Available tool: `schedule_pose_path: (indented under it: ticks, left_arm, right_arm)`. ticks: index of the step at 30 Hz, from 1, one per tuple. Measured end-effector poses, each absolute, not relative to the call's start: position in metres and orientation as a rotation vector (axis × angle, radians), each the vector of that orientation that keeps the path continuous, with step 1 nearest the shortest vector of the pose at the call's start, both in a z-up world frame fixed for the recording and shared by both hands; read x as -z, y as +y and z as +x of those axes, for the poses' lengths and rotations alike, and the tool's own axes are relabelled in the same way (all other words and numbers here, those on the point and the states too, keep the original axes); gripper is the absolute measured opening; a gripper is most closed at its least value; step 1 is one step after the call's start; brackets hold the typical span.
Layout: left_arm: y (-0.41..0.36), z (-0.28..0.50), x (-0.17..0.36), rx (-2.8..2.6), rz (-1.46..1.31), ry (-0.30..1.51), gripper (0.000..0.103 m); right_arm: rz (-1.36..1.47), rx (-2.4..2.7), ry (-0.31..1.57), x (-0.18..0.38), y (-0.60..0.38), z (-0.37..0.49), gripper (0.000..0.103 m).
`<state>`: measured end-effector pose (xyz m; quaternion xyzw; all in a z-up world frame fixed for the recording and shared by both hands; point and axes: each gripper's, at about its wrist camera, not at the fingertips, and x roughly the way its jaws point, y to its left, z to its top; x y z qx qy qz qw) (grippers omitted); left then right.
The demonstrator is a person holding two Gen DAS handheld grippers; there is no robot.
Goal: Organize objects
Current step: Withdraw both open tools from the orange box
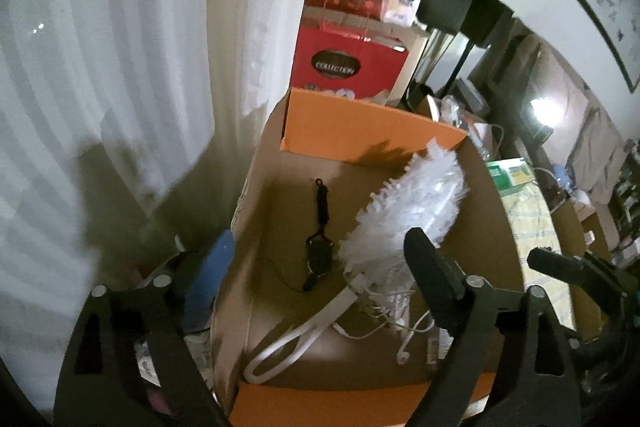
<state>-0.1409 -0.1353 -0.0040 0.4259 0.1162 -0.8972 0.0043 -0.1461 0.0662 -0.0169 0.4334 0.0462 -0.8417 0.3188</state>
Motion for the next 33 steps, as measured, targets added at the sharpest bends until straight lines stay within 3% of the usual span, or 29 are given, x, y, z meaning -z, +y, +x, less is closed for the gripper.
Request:
schedule_pose_path:
  ticks: [4, 10, 13, 33]
  left_arm:
    - [-0.129, -0.131, -0.009, 2.833, 1.272, 0.335, 0.095]
    - [-0.115, -0.122, -0.021, 2.873, 1.246, 0.333, 0.096]
    - [-0.105, -0.119, -0.024, 2.886, 1.241, 0.322, 0.103]
    - [-0.031, -0.098, -0.039, 3.009, 1.248, 0.288, 0.103]
  right_arm:
    - [1.125, 2.246, 0.124, 0.009, 0.08, -0.145, 0.093]
    - [1.122, 2.307, 0.125, 0.004, 0.104, -0.144, 0.103]
    - [1.135, 2.322, 0.118, 0.002, 0.116, -0.145, 0.103]
    - [1.146, 2.511, 0.043, -0.012, 0.211, -0.155, 0.103]
